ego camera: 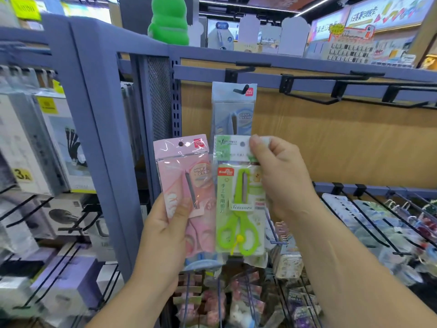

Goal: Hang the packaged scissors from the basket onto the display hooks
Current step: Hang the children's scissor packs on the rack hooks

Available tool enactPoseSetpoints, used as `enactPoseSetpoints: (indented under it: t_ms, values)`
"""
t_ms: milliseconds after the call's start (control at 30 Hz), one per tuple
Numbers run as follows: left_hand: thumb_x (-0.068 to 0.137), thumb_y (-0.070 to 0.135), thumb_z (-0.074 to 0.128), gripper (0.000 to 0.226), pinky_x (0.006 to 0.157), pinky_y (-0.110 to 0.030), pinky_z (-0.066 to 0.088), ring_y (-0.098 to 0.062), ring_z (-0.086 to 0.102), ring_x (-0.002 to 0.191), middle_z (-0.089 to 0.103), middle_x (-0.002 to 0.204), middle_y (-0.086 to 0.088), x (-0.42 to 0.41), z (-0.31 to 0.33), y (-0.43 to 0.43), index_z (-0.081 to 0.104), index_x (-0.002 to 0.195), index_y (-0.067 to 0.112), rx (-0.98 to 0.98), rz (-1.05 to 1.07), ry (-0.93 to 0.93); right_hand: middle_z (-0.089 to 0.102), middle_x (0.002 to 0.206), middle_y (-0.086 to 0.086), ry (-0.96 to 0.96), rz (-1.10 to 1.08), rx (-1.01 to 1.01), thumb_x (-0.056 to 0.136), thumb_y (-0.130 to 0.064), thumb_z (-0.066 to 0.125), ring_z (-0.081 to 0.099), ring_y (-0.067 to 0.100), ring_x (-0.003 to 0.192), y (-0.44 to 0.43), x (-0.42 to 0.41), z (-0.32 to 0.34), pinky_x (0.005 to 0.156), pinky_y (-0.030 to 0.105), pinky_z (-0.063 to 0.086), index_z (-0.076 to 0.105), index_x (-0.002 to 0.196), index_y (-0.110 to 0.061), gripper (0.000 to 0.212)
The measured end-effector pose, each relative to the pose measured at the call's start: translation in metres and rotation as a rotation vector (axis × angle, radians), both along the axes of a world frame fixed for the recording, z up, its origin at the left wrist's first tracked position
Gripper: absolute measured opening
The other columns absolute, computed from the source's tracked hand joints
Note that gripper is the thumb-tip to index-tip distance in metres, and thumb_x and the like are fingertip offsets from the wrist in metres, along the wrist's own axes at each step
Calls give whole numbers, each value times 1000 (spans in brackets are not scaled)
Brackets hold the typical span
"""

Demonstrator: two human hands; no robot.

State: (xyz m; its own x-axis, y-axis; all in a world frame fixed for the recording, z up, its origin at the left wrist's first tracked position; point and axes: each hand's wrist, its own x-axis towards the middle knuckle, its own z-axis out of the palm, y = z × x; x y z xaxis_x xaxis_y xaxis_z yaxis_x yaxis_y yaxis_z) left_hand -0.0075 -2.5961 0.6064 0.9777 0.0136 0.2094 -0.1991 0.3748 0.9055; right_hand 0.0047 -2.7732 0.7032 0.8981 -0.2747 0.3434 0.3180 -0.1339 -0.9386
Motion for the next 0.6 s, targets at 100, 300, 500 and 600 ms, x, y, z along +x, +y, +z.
enactPoseSetpoints:
  t_ms: [100, 300, 500, 600]
  values:
    - [88, 37, 59, 41, 78, -34, 60, -18, 77, 101, 80, 115, 1, 1, -1, 5, 69, 127, 29, 13, 41, 17, 66, 82, 26, -105, -9, -44, 100, -37, 59, 59, 30, 74, -1, 5, 22, 69, 65, 54, 67, 77, -9, 37]
    - [87, 40, 60, 37, 72, -36, 59, -17, 76, 95, 80, 112, 2, 1, 0, 10, 71, 121, 31, 16, 74, 18, 56, 76, 29, -260, -46, -104, 99, -39, 59, 54, 32, 69, 0, 19, 59, 64, 63, 51, 50, 83, 11, 53]
    - [87, 38, 60, 39, 56, -19, 56, -13, 75, 85, 80, 113, -2, 2, 3, 11, 70, 123, 27, -6, 52, 5, 54, 89, 44, -270, -106, -138, 96, -43, 58, 57, 36, 70, 3, 29, 70, 64, 68, 52, 49, 90, 15, 59]
    - [88, 36, 60, 39, 67, -25, 62, -16, 77, 95, 80, 114, -1, 2, 3, 10, 70, 124, 27, -23, 52, 2, 57, 90, 41, -245, -122, -147, 95, -43, 58, 60, 38, 71, 0, 35, 67, 68, 68, 54, 52, 87, 12, 56]
